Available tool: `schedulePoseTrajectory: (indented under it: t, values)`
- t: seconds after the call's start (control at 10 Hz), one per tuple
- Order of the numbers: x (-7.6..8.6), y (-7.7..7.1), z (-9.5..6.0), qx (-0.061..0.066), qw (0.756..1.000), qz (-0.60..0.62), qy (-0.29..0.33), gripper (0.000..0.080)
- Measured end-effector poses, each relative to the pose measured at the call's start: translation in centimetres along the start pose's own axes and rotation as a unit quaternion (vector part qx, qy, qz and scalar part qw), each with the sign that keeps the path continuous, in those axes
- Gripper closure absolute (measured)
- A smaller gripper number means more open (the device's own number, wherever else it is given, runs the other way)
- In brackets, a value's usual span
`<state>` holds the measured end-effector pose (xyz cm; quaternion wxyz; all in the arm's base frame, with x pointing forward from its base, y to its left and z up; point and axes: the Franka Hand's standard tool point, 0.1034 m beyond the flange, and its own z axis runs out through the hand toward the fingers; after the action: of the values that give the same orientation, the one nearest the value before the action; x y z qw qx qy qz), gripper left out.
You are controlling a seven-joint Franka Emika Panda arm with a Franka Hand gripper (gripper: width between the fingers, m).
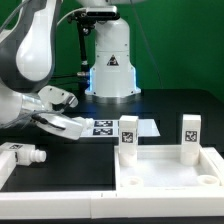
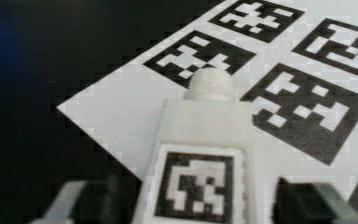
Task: Assemble square table
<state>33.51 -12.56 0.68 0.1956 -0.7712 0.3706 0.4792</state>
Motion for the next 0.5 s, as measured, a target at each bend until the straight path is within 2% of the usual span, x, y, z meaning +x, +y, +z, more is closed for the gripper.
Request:
schedulePoseTrajectory:
  t: [0.1,0.2,0.3,0.4,0.5]
  values:
    - [0.0,0.0,0.0,0.0,1.0,0.0,0.0,0.0517]
    - [-0.1,-0.2,-0.1,-0.001,1.0,-0.002,0.002,0.0515]
    - [-1.3,-1.5,-1.3,-0.004,1.0,-0.006,-0.006,0.0515]
    - [-3.0,-3.6,-4.2,-0.006,1.0,-0.029,-0.007,0.0515]
    - [-3.8,-5.2,-7.2,-0.004,0.999,-0.048,0.015,0.0515]
